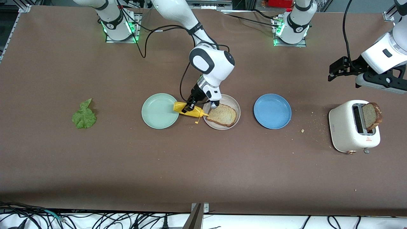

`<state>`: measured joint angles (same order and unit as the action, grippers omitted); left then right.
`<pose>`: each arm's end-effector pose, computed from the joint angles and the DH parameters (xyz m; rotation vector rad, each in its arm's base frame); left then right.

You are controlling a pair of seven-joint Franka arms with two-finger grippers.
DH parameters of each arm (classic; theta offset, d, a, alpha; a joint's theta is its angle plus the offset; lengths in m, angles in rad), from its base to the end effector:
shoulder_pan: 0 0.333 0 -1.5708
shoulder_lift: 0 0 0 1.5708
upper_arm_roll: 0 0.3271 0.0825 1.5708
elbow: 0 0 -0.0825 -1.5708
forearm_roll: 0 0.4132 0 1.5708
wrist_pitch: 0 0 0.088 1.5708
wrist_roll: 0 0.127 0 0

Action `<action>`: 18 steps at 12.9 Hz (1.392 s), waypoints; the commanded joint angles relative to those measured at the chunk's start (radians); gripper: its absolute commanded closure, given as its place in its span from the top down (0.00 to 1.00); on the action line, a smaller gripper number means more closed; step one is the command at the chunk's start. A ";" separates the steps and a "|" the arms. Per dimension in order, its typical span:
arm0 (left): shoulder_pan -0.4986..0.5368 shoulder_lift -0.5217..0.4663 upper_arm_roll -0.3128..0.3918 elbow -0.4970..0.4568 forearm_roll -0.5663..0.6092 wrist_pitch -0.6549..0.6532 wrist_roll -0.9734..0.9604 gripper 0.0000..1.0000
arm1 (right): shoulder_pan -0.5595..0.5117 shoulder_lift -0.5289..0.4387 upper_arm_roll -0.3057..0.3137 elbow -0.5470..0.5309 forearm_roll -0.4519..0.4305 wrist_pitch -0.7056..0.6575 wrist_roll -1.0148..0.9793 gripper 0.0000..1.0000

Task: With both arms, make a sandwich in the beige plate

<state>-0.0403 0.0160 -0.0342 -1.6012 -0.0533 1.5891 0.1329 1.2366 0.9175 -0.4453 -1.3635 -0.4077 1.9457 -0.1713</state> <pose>0.5866 -0.0503 0.5927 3.0704 -0.3169 -0.0409 0.5003 0.5437 0.1749 1.8991 1.4234 -0.0318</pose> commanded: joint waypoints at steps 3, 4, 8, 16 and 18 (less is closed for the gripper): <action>-0.004 0.002 0.002 0.015 -0.022 -0.017 -0.027 1.00 | -0.012 -0.032 -0.046 0.041 0.021 -0.042 -0.048 0.00; -0.004 0.002 0.002 0.015 -0.022 -0.017 -0.027 1.00 | -0.023 -0.049 -0.053 0.041 0.065 -0.041 -0.059 0.00; -0.004 0.002 0.002 0.015 -0.022 -0.017 -0.027 1.00 | -0.115 -0.208 -0.121 0.021 0.300 -0.042 -0.296 0.00; -0.004 0.004 0.003 0.015 -0.022 -0.015 -0.027 1.00 | -0.507 -0.572 -0.153 -0.254 0.868 -0.039 -0.923 0.00; -0.004 0.009 0.002 0.015 -0.023 -0.015 -0.027 1.00 | -0.604 -0.609 -0.153 -0.327 1.027 -0.044 -1.115 0.00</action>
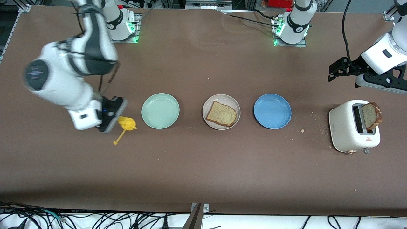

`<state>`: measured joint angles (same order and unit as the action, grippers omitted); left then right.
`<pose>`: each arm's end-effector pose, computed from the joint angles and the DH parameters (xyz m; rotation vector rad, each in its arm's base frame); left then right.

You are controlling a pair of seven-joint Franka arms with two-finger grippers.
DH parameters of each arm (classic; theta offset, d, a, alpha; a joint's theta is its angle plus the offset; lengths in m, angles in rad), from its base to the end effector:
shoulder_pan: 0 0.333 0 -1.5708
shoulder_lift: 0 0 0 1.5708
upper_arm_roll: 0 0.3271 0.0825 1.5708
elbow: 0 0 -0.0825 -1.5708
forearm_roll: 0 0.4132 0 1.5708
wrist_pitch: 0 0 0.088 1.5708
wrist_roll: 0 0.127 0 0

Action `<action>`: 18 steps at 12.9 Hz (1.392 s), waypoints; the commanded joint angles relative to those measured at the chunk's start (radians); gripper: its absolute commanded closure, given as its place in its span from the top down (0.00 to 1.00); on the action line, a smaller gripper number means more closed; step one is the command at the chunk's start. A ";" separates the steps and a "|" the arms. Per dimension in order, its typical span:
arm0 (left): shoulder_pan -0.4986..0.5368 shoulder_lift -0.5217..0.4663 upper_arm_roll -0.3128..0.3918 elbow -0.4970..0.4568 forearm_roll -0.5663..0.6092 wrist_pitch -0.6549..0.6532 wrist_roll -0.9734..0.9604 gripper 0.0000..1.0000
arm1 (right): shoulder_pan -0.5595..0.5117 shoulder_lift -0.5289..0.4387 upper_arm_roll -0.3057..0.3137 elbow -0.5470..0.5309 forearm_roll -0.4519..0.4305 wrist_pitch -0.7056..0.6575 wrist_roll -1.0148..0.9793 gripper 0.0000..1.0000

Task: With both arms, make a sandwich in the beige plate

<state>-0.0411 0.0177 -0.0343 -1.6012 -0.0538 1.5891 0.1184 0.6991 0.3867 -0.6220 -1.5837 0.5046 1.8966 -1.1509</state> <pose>0.5870 -0.0509 0.5918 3.0721 -0.2959 -0.0442 0.6774 0.1451 0.4315 -2.4868 -1.5268 -0.2010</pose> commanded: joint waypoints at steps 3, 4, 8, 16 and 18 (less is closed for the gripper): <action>-0.003 0.007 0.004 0.017 -0.023 -0.015 -0.013 1.00 | -0.176 -0.114 0.016 -0.229 0.318 -0.045 -0.388 0.00; -0.003 0.007 0.004 0.017 -0.023 -0.015 -0.013 1.00 | -0.196 -0.121 -0.001 -0.289 0.378 -0.047 -0.483 0.00; -0.005 0.008 0.004 0.017 -0.026 -0.015 -0.013 1.00 | -0.239 -0.111 -0.036 -0.468 0.610 -0.057 -0.859 0.00; -0.003 0.008 0.004 0.017 -0.024 -0.015 -0.013 1.00 | -0.361 0.081 -0.036 -0.636 0.906 -0.276 -1.377 0.00; -0.003 0.008 0.004 0.017 -0.024 -0.015 -0.013 1.00 | -0.388 0.150 -0.035 -0.633 0.942 -0.336 -1.452 0.00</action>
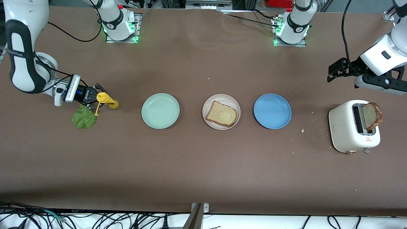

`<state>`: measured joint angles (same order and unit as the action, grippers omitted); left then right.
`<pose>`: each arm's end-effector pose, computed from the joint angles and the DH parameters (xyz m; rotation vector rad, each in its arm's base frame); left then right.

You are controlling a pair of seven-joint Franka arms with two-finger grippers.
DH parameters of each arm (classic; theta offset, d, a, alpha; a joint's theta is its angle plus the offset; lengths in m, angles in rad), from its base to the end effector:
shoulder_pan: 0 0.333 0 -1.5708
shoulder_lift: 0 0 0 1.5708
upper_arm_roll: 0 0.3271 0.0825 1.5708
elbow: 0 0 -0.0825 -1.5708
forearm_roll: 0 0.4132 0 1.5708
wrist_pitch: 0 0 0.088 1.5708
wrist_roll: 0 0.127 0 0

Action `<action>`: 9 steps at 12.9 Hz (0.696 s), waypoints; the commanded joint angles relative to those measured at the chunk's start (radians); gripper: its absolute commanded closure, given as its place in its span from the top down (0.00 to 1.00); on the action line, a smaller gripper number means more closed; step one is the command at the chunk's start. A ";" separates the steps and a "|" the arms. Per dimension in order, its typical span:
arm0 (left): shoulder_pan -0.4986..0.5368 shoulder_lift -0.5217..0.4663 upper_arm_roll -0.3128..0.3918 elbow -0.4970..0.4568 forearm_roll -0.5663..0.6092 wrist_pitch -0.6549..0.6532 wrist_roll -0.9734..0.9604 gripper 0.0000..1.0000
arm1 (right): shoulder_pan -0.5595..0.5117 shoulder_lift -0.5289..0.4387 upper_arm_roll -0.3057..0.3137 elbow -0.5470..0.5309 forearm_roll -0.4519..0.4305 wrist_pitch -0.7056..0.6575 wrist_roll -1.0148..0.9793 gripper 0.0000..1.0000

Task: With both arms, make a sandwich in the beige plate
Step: 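Carry the mustard bottle back beside the lettuce and set it down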

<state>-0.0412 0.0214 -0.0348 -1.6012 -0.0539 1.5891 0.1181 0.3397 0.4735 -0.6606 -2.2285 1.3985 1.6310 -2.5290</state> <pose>0.5879 -0.0513 0.5896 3.0717 -0.2961 -0.0499 0.5113 -0.0593 0.1691 -1.6966 -1.3046 -0.9878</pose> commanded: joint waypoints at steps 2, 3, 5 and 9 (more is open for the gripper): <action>-0.003 0.003 0.004 0.017 -0.026 -0.015 -0.012 1.00 | -0.036 0.121 0.004 0.021 0.089 -0.115 -0.115 0.00; -0.003 0.003 0.004 0.018 -0.026 -0.015 -0.012 1.00 | -0.039 0.151 0.006 0.045 0.094 -0.118 -0.154 0.00; -0.005 0.008 0.004 0.047 -0.023 -0.015 -0.012 1.00 | -0.042 0.184 0.007 0.061 0.117 -0.129 -0.183 0.00; -0.002 0.017 0.006 0.050 -0.023 -0.015 -0.012 1.00 | -0.044 0.211 0.007 0.076 0.120 -0.132 -0.189 0.13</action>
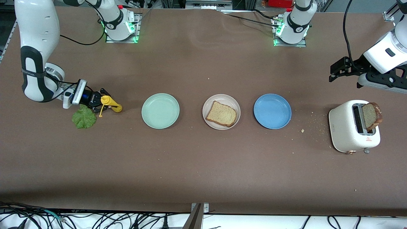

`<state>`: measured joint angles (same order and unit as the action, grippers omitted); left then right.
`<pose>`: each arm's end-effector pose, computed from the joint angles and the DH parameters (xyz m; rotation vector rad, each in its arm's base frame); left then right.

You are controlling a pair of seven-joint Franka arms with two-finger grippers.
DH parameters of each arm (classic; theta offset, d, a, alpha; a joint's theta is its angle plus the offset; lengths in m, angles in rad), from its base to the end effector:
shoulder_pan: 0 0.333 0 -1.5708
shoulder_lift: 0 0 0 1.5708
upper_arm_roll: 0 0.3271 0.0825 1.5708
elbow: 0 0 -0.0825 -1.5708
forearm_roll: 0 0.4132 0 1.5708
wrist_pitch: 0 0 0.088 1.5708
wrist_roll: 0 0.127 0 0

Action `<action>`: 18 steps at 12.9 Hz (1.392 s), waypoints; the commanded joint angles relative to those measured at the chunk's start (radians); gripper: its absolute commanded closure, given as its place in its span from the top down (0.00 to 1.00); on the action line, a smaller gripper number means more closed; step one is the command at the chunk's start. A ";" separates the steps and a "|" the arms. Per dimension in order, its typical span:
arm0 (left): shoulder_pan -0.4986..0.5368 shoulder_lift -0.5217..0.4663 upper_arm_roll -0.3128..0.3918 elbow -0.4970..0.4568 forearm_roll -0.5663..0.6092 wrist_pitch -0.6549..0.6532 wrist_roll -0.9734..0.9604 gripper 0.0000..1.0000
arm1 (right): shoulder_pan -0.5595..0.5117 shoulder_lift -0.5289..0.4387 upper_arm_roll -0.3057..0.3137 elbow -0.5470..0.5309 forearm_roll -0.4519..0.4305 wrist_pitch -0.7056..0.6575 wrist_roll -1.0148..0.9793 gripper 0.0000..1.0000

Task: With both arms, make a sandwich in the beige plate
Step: 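Carry the mustard bottle back beside the lettuce and set it down, then open the right gripper and move it to the green lettuce leaf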

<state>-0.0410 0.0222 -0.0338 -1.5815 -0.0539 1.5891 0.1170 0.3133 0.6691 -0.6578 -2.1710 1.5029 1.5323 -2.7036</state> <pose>0.5894 -0.0507 0.5990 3.0726 -0.2934 -0.0207 0.5067 -0.0706 0.1062 -1.6422 -1.3329 -1.0576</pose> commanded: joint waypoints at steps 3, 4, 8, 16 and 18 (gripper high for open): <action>0.000 0.016 0.005 0.031 -0.024 -0.015 -0.011 1.00 | -0.017 0.020 0.004 0.019 0.022 -0.032 -0.005 0.63; -0.002 0.016 0.005 0.031 -0.024 -0.015 -0.011 1.00 | -0.017 0.020 0.004 0.019 0.022 -0.032 -0.004 0.66; 0.004 0.016 0.005 0.031 -0.024 -0.015 -0.011 1.00 | -0.033 0.018 -0.005 0.022 0.008 -0.034 0.042 0.85; 0.016 0.018 0.014 0.031 -0.010 -0.015 -0.011 1.00 | -0.099 0.015 -0.138 0.264 -0.363 0.031 0.573 0.94; 0.036 0.018 0.015 0.032 -0.010 -0.014 -0.010 1.00 | -0.089 0.007 -0.147 0.324 -0.441 0.109 0.794 0.94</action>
<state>-0.0219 0.0249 -0.0198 -1.5812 -0.0539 1.5891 0.1067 0.2100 0.6727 -0.7971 -1.9069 1.1285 1.5909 -2.0850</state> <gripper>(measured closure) 0.000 0.057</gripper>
